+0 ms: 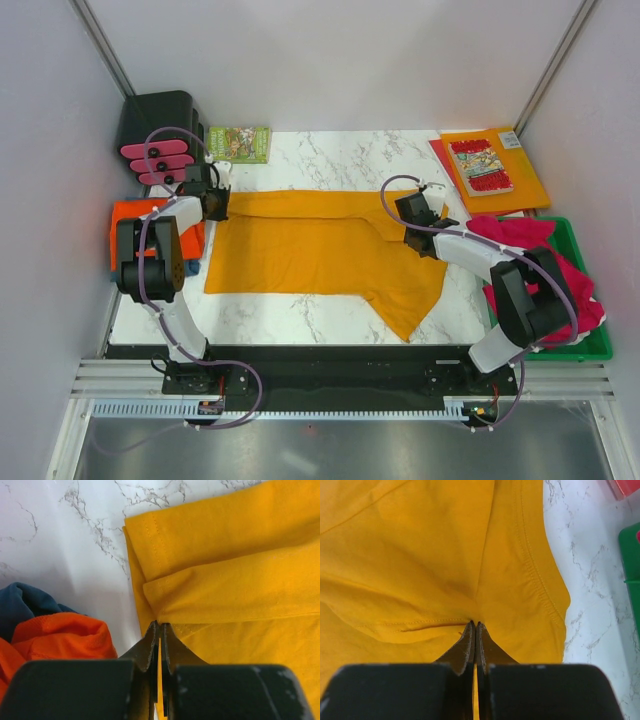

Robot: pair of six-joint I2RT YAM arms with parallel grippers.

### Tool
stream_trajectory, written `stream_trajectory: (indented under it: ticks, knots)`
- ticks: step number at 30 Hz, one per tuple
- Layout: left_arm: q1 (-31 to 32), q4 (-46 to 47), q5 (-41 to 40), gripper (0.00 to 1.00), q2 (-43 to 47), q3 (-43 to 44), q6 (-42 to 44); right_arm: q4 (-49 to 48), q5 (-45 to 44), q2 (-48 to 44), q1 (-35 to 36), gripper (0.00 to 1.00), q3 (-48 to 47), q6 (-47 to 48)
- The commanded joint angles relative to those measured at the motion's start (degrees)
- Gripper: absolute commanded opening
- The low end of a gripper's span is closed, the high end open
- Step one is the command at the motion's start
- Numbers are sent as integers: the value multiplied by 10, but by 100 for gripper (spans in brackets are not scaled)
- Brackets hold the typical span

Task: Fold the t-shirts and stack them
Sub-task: Fold the flattened tshirt in 1/3 of the way

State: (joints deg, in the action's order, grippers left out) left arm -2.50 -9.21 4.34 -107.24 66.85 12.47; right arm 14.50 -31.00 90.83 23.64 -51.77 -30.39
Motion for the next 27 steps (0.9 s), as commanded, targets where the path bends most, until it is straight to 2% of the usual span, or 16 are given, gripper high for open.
stream_trajectory:
  ticks: [1,17,21,27]
  knots:
    - [-3,0,-19,2,-5,29,22,18,-23,7,0,0,-3,-24]
    - [-2,-17,-36,2,1,42,31,52,-38,12,-19,0,3,-48]
    - [-2,-24,21,2,38,24,27,51,-40,-2,-18,0,11,-53]
    - [3,-60,59,2,50,21,31,51,-38,1,-19,0,11,-52]
